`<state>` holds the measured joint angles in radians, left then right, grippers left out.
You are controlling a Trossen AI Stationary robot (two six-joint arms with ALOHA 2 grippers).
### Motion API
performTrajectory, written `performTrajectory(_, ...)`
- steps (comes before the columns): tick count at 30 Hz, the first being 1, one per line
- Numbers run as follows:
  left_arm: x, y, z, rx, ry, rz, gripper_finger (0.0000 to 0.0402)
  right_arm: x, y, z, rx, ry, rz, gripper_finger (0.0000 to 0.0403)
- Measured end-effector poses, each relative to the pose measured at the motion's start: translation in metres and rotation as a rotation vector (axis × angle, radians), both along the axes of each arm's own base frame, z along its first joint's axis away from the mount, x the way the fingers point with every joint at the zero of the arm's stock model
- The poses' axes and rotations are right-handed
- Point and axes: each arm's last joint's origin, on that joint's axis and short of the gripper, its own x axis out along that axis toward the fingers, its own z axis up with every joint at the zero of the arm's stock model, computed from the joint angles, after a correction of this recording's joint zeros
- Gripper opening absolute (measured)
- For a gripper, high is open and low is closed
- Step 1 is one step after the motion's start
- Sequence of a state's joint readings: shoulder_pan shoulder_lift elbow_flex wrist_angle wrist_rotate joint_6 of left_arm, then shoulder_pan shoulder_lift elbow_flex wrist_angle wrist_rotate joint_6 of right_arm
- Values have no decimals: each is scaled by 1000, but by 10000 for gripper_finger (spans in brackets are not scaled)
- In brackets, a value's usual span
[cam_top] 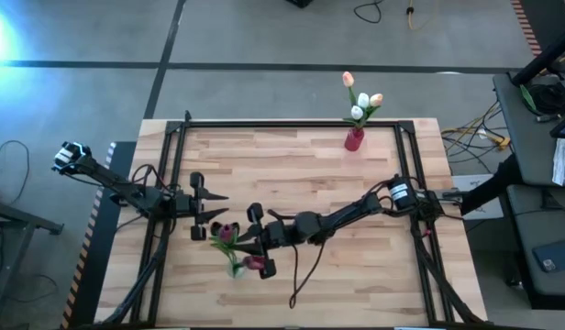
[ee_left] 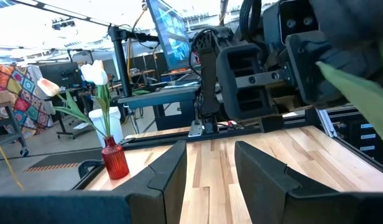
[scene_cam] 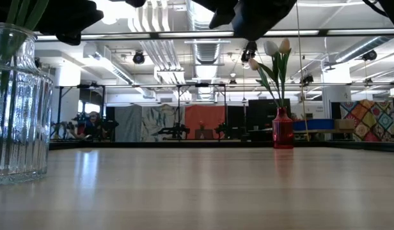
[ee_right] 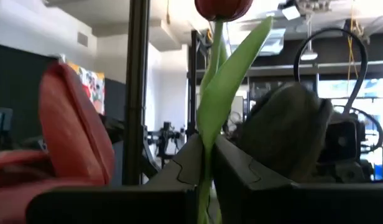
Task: Sort flowers into vase by color
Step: Put the red flower into the transparent vase
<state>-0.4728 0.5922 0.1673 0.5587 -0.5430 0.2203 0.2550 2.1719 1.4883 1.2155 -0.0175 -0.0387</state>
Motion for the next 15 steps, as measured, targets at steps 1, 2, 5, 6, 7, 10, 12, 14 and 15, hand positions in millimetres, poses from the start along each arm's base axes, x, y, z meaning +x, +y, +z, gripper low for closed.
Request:
performTrajectory(1,0,0,0,0,0,0,122,1,0,0,-2,12,0,31)
performTrajectory(2,0,0,0,0,0,0,122,2,0,0,-4,21,-1,37)
performTrajectory(5,0,0,0,0,0,0,122,4,1,0,-9,43,-1,59)
performTrajectory(6,0,0,0,0,0,0,122,4,1,0,-9,43,-1,66)
performTrajectory(7,0,0,0,0,0,0,122,4,1,0,-7,45,0,74)
performTrajectory(10,0,0,0,0,0,0,122,5,1,-2,4,72,7,96)
performTrajectory(12,0,0,0,0,0,0,122,6,1,-3,5,98,10,107)
performTrajectory(14,0,0,0,0,0,0,122,6,1,-4,1,115,10,116)
performTrajectory(15,0,0,0,0,0,0,122,6,2,-5,0,127,10,119)
